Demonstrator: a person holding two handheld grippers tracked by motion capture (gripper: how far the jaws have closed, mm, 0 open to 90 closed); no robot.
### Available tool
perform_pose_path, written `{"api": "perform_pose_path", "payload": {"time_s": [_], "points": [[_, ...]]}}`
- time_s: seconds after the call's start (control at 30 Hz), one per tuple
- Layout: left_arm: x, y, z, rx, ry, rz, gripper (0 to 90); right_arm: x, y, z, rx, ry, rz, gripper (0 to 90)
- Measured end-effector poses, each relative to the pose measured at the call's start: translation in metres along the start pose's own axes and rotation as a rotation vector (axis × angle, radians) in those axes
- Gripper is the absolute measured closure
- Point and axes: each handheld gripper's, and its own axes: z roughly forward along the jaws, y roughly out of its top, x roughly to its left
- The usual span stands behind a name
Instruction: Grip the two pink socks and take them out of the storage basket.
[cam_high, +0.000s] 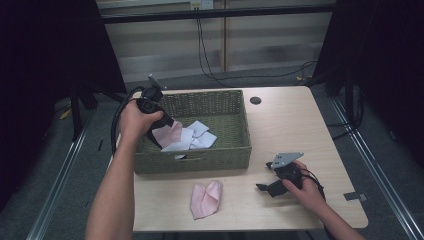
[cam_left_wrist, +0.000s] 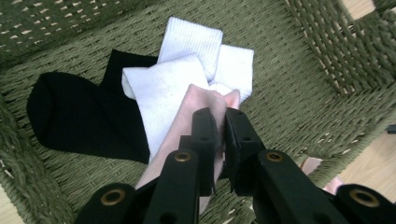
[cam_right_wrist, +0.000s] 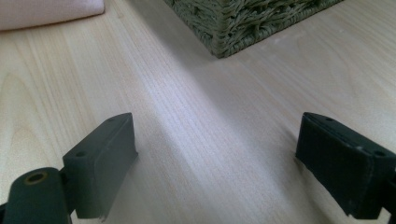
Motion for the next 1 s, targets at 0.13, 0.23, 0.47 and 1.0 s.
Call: {"api": "perform_pose_path", "payload": {"time_s": [0.13,0.23,0.47,1.0], "points": [[-0.003,0.0,-0.007,0.005,-0.008,0.001,82.8,0.0,0.0,0.0,0.0,0.0,0.0,11.1],[-0.005,0.001,-0.011,0.001,-0.014,0.002,82.9,0.0,0.0,0.0,0.0,0.0,0.0,11.1],[-0.015,0.002,-0.021,-0.001,-0.038,0.009,82.9,0.0,0.0,0.0,0.0,0.0,0.0,11.1],[-0.047,-0.007,-0.043,-0.013,-0.089,0.099,82.9,-0.001,0.001,0.001,-0.002,-0.002,-0.005,11.1]]}}
